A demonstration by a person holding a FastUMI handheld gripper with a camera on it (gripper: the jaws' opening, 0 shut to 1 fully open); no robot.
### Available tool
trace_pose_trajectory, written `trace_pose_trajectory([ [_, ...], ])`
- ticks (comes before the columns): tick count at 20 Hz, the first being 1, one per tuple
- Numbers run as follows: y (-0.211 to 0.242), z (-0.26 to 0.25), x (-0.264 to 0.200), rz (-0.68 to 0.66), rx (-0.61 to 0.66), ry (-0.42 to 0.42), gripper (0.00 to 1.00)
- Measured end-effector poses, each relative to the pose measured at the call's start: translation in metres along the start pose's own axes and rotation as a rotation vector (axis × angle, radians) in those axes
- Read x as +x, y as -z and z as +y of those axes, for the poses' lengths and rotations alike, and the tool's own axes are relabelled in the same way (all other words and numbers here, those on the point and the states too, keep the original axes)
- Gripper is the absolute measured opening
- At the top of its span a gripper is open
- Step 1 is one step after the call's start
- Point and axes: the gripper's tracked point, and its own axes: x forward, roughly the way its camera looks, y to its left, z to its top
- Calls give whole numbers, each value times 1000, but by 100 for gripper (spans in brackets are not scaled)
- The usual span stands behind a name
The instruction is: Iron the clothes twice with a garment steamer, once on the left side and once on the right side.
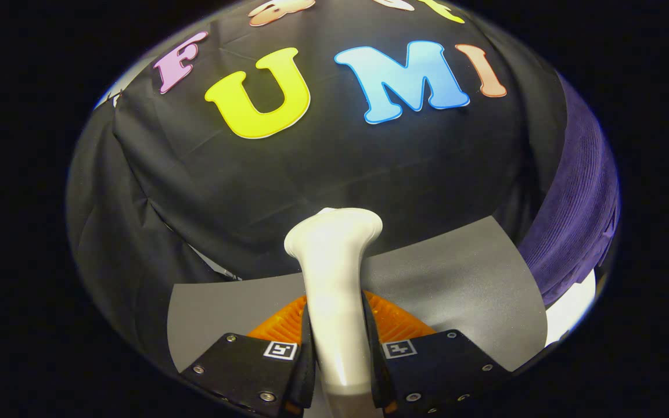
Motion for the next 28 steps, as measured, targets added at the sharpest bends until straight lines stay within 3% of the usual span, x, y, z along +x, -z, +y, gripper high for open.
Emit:
trace_pose_trajectory([
  [6,3,3,-16,-104,-154,46,36],
  [12,-2,-5,-59,-221,-121,24,36],
  [19,1,-34,-160,-324,-173,-2,36],
  [28,38,-144,-287,-375,-250,54,35],
])
